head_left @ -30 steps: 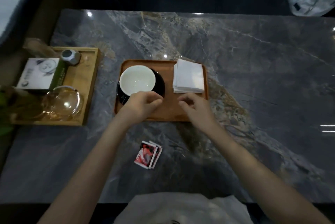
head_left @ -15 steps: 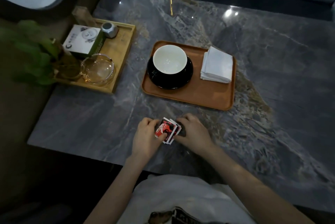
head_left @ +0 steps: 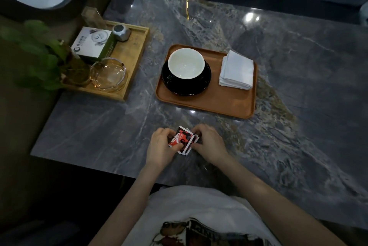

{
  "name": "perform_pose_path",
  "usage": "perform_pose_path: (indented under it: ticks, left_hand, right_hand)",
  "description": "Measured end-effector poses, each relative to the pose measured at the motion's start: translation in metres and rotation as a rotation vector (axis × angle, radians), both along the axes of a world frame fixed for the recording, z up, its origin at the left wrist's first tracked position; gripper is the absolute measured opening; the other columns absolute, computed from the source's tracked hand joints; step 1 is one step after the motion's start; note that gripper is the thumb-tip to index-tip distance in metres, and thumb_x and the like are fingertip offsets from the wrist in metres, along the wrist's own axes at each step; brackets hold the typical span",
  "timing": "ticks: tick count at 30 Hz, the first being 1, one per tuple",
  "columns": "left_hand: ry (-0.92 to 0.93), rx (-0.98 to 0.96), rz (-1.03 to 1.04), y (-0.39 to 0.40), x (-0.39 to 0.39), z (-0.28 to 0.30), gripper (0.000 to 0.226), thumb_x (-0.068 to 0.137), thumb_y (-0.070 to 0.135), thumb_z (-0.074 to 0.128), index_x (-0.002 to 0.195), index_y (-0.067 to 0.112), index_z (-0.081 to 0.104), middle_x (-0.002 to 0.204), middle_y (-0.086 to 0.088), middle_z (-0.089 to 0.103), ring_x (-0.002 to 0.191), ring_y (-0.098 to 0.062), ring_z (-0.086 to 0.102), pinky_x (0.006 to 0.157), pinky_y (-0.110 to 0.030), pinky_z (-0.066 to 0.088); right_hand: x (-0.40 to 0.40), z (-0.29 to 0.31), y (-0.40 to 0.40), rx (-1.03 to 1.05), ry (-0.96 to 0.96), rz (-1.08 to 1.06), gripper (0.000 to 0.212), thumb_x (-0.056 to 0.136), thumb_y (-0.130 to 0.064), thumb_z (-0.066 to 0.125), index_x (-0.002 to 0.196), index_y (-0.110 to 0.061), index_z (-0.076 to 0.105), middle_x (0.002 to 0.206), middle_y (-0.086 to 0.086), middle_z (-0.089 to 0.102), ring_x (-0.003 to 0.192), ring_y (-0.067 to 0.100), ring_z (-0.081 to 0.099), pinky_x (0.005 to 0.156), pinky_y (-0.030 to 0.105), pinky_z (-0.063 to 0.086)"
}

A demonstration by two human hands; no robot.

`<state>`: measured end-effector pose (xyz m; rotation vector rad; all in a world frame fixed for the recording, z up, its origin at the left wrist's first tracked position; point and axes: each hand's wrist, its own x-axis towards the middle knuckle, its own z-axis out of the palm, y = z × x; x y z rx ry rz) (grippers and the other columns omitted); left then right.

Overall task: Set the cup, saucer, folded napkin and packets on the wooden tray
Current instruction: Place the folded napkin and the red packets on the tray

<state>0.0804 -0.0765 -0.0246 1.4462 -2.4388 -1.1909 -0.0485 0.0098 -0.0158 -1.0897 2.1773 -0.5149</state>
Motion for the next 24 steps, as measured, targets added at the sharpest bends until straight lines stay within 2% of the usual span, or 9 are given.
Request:
perform_pose_path:
  ticks: [3, 5, 8, 11, 14, 16, 19, 21, 24]
  left_hand:
    - [-0.019, -0.015, -0.022, -0.001, 0.0, -0.001, 0.03, 0.068, 0.022, 0.075, 0.093, 0.013, 0.061, 0.089, -0.003, 0.058, 0.09, -0.022, 0.054, 0.072, -0.026, 0.037]
    - [-0.019, -0.019, -0.041, -0.003, -0.001, 0.001, 0.029, 0.069, 0.022, 0.074, 0.094, 0.016, 0.061, 0.093, -0.003, 0.064, 0.09, -0.021, 0.055, 0.075, -0.03, 0.042]
    - [0.014, 0.043, -0.021, -0.01, -0.005, 0.008, 0.023, 0.072, 0.015, 0.072, 0.093, 0.015, 0.064, 0.089, -0.002, 0.068, 0.082, -0.018, 0.059, 0.079, -0.034, 0.049]
    - [0.077, 0.182, -0.016, -0.022, -0.015, 0.016, 0.015, 0.076, 0.01, 0.069, 0.09, 0.015, 0.067, 0.083, -0.003, 0.067, 0.077, -0.015, 0.063, 0.081, -0.032, 0.051]
    - [0.192, 0.346, -0.014, -0.032, -0.033, 0.025, 0.015, 0.079, 0.007, 0.067, 0.092, 0.014, 0.066, 0.078, -0.001, 0.068, 0.068, 0.0, 0.064, 0.069, -0.021, 0.051]
    - [0.299, 0.455, 0.022, -0.037, -0.049, 0.032, 0.019, 0.08, 0.002, 0.064, 0.099, 0.005, 0.065, 0.078, 0.001, 0.066, 0.064, 0.001, 0.063, 0.059, -0.009, 0.049]
    - [0.386, 0.528, 0.049, -0.043, -0.074, 0.042, 0.023, 0.081, 0.001, 0.062, 0.104, -0.001, 0.063, 0.083, -0.004, 0.066, 0.061, 0.002, 0.064, 0.058, -0.01, 0.051]
    - [0.392, 0.504, 0.016, -0.045, -0.09, 0.043, 0.022, 0.082, 0.0, 0.06, 0.104, -0.001, 0.063, 0.082, -0.002, 0.066, 0.06, 0.004, 0.064, 0.058, -0.009, 0.052]
    - [0.366, 0.434, -0.072, -0.046, -0.116, 0.043, 0.023, 0.083, 0.002, 0.06, 0.105, -0.003, 0.063, 0.083, -0.004, 0.066, 0.067, -0.001, 0.064, 0.061, -0.01, 0.052]
  right_hand:
    - [-0.006, 0.0, -0.001, -0.005, -0.085, -0.048, 0.016, 0.083, -0.012, 0.061, 0.098, -0.018, 0.061, 0.101, 0.006, 0.066, 0.095, 0.021, 0.057, 0.084, 0.039, 0.049]
    - [-0.012, 0.003, -0.002, -0.01, -0.181, -0.096, 0.016, 0.084, -0.006, 0.059, 0.098, -0.011, 0.064, 0.098, 0.011, 0.068, 0.084, 0.016, 0.058, 0.079, 0.031, 0.048]
    - [-0.023, 0.009, -0.001, -0.01, -0.268, -0.13, 0.019, 0.083, -0.001, 0.059, 0.099, -0.004, 0.068, 0.099, 0.013, 0.071, 0.083, 0.012, 0.058, 0.075, 0.023, 0.043]
    - [-0.037, 0.013, 0.005, -0.017, -0.35, -0.2, 0.015, 0.083, -0.002, 0.061, 0.093, -0.007, 0.071, 0.096, 0.012, 0.071, 0.084, 0.015, 0.06, 0.079, 0.031, 0.048]
    - [-0.058, 0.02, 0.014, -0.101, -0.372, -0.348, 0.02, 0.082, -0.004, 0.064, 0.074, -0.022, 0.066, 0.08, 0.004, 0.068, 0.074, 0.014, 0.06, 0.075, 0.034, 0.049]
    - [-0.076, 0.024, 0.021, -0.202, -0.336, -0.465, 0.019, 0.08, -0.001, 0.064, 0.074, -0.019, 0.064, 0.072, -0.006, 0.063, 0.066, 0.004, 0.056, 0.067, 0.023, 0.045]
    - [-0.101, 0.025, 0.028, -0.309, -0.31, -0.67, 0.014, 0.079, 0.001, 0.064, 0.08, -0.013, 0.067, 0.069, -0.009, 0.061, 0.056, -0.006, 0.056, 0.064, 0.017, 0.042]
    - [-0.115, 0.023, 0.031, -0.352, -0.351, -0.835, 0.009, 0.08, -0.003, 0.064, 0.079, -0.01, 0.067, 0.066, -0.004, 0.061, 0.054, -0.002, 0.057, 0.062, 0.021, 0.043]
    - [-0.13, 0.019, 0.028, -0.371, -0.333, -0.992, 0.015, 0.078, -0.01, 0.066, 0.067, -0.02, 0.064, 0.067, 0.0, 0.063, 0.068, 0.017, 0.059, 0.07, 0.033, 0.048]
